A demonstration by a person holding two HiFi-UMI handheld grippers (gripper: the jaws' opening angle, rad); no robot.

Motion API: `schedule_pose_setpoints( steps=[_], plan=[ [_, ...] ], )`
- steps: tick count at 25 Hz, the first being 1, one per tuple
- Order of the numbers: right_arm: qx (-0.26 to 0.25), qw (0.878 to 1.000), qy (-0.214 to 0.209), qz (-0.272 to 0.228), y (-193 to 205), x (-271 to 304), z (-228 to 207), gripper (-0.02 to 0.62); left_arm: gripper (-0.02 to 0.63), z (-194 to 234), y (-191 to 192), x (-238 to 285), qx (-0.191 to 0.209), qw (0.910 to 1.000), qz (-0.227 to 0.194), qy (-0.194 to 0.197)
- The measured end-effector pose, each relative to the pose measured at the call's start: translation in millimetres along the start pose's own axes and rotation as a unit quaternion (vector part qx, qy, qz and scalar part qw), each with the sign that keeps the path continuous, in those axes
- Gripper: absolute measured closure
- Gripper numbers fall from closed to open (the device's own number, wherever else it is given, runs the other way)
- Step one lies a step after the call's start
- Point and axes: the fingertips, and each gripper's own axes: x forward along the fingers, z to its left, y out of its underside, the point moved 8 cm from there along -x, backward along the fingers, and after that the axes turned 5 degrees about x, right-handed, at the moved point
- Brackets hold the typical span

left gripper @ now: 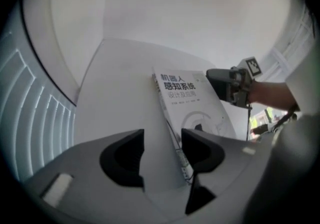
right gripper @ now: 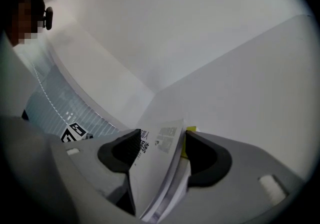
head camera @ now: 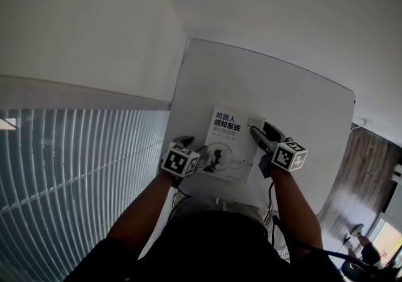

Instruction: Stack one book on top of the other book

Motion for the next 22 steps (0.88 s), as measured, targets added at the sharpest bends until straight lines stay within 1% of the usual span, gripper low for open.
schedule_pose_setpoints(
  steps=[1,6,9,11,13,16,17,19,21,22],
  plan=[
    [0.0,1.0,0.001,-0.003,-0.9,-2.1,1.1,0.314,0.356,0.2,0.3,-2.8,0.001,1.0,-0.002,-0.002],
    [-0.002,1.0,0.003,-0.022,-5.1,-15.2,10.0,0.313,0.357,-2.6,-3.2,-17.5,-0.004,0.9997,-0.023,-0.008],
    [-0.009,0.999,0.011,-0.031,-5.6,-20.2,11.8,0.313,0.368,-5.4,-9.4,-21.2,0.006,0.9993,-0.035,-0.013],
    [-0.017,0.999,0.02,-0.036,-3.7,-23.1,11.2,0.313,0.403,-7.2,-13.2,-22.2,0.009,0.9991,-0.039,-0.015],
    [-0.023,0.999,0.022,-0.043,-1.0,-26.8,13.8,0.314,0.424,-9.7,-15.8,-24.6,0.012,0.9989,-0.044,-0.015],
    [-0.048,0.996,0.031,-0.072,-1.8,-38.0,24.7,0.318,0.464,-15.0,-21.7,-33.1,0.023,0.9978,-0.059,-0.017],
    [-0.064,0.993,0.039,-0.087,-3.1,-43.5,29.4,0.326,0.473,-17.3,-24.4,-36.6,0.025,0.9974,-0.065,-0.017],
    [-0.092,0.988,0.05,-0.117,-5.1,-55.5,40.3,0.362,0.49,-23.8,-30.8,-45.4,0.027,0.9961,-0.083,-0.017],
    [-0.092,0.984,0.044,-0.144,-5.9,-66.7,52.0,0.404,0.541,-32.6,-39.2,-56.5,0.036,0.9929,-0.112,-0.019],
    [-0.089,0.983,0.04,-0.156,-6.1,-72.0,56.5,0.413,0.557,-37.4,-43.9,-62.4,0.043,0.9905,-0.129,-0.02]
  ],
)
